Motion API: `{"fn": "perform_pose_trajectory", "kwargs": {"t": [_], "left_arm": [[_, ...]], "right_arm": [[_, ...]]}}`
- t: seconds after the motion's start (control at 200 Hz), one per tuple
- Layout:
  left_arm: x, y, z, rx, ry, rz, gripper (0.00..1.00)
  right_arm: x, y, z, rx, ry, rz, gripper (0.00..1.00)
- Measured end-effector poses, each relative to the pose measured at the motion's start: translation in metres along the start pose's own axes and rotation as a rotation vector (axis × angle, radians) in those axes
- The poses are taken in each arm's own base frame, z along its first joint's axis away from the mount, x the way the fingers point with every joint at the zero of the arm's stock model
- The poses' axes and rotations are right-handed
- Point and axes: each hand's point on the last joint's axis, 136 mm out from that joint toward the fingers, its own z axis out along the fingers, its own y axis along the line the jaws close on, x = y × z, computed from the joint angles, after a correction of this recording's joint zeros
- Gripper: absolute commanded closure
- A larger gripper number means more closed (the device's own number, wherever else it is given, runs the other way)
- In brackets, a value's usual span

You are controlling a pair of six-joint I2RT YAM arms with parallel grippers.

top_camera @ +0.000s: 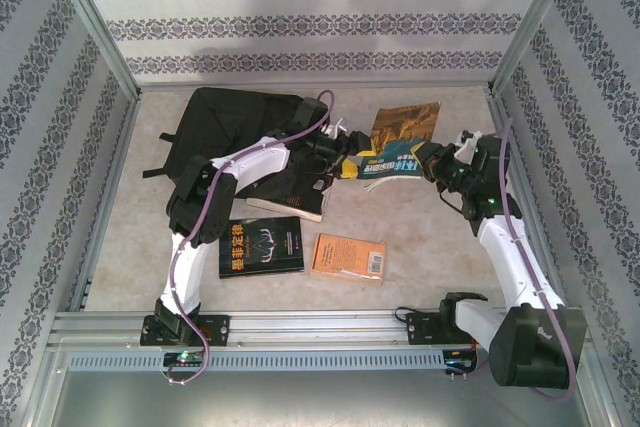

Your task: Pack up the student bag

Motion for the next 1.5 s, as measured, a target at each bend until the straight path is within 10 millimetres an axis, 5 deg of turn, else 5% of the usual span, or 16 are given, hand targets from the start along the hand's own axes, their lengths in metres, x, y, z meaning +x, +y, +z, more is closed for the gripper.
{"fn": "perform_pose_trajectory", "kwargs": {"t": [0.155,0.335,0.595,0.749,0.969,1.094,1.504], "left_arm": [[-0.009,-0.014,-0.014,0.08,-0.034,-0.002,0.22],[-0.019,-0.033,-0.023,0.215,-0.075,-0.046,0.05],[-0.028,-0.097,-0.046,0.469,-0.13,-0.04,0.09],[-0.031,-0.11,-0.053,0.558,-0.138,-0.061,0.16],[-0.034,-0.114,-0.058,0.599,-0.137,-0.089,0.48],[-0.038,-0.108,-0.063,0.6,-0.151,-0.091,0.59],[-0.03,-0.111,-0.07,0.555,-0.153,0.001,0.66]], "right_arm": [[-0.005,0.035,-0.005,-0.067,0.005,-0.05,1.0],[-0.004,0.059,-0.004,-0.112,0.022,-0.052,1.0],[0.001,0.084,0.014,-0.157,0.071,-0.017,1.0],[-0.002,0.089,0.021,-0.171,0.068,0.009,1.0],[-0.002,0.089,0.022,-0.159,0.065,0.005,1.0],[0.001,0.087,0.018,-0.14,0.065,-0.028,1.0],[0.014,0.071,0.015,-0.09,0.123,-0.085,1.0]]}}
